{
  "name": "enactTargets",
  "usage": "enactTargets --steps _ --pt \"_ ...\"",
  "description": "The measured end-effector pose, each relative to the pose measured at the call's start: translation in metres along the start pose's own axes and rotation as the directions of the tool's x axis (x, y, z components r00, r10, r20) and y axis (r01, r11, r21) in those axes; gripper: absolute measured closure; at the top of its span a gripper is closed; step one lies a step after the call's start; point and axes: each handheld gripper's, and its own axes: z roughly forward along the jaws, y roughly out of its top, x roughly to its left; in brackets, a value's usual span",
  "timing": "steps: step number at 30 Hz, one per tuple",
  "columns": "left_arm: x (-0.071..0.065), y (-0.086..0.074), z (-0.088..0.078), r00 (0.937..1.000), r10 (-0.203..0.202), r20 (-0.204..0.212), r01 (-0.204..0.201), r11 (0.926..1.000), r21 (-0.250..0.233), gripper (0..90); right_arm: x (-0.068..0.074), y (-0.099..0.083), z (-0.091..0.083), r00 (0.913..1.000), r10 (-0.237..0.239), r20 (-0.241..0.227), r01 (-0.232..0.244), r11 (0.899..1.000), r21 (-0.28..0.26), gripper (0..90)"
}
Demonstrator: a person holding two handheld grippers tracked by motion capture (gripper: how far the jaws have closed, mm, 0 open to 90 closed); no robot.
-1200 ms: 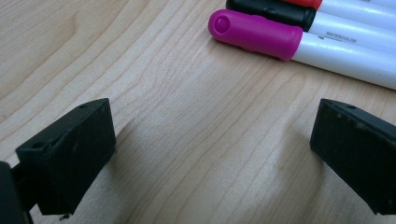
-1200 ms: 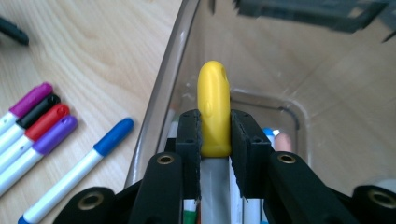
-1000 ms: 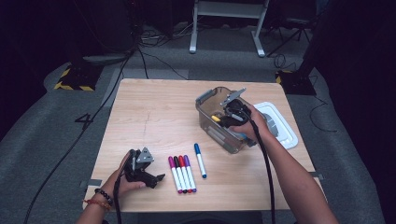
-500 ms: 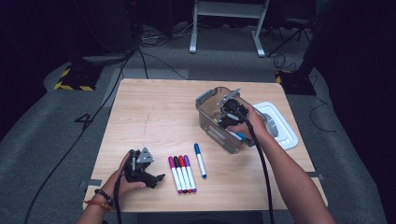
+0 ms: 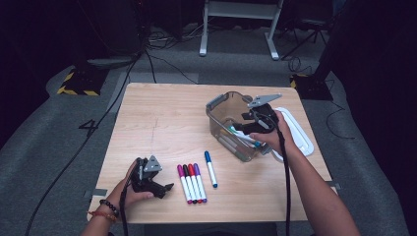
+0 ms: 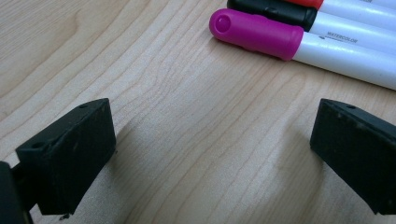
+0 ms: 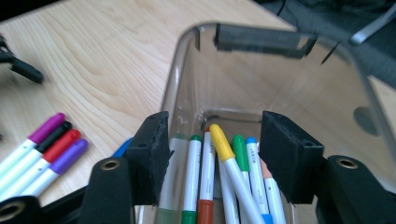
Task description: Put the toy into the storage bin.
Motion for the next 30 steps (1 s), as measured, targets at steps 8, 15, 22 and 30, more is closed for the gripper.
enactTargets --steps 8,15,22,30 --pt "0.0 0.0 0.0 1.0 0.0 0.001 0.0 1.0 0.0 0.4 0.024 -0.013 -0.039 0.9984 -0.057 -0.001 0.056 0.992 -0.112 37.7" --pt "0.0 0.0 0.0 1.0 0.0 0.0 0.0 1.0 0.0 0.4 0.046 -0.033 -0.049 0.9961 -0.081 -0.035 0.076 0.988 -0.137 37.4" --pt "0.0 0.0 0.0 1.0 -0.003 -0.002 0.003 1.0 -0.001 0.5 0.072 -0.049 -0.045 0.9901 -0.118 -0.076 0.104 0.98 -0.168 37.4" --pt "0.0 0.0 0.0 1.0 -0.003 -0.001 0.003 1.0 -0.001 0.4 0.097 -0.068 -0.012 0.9827 -0.141 -0.12 0.125 0.984 -0.13 37.0"
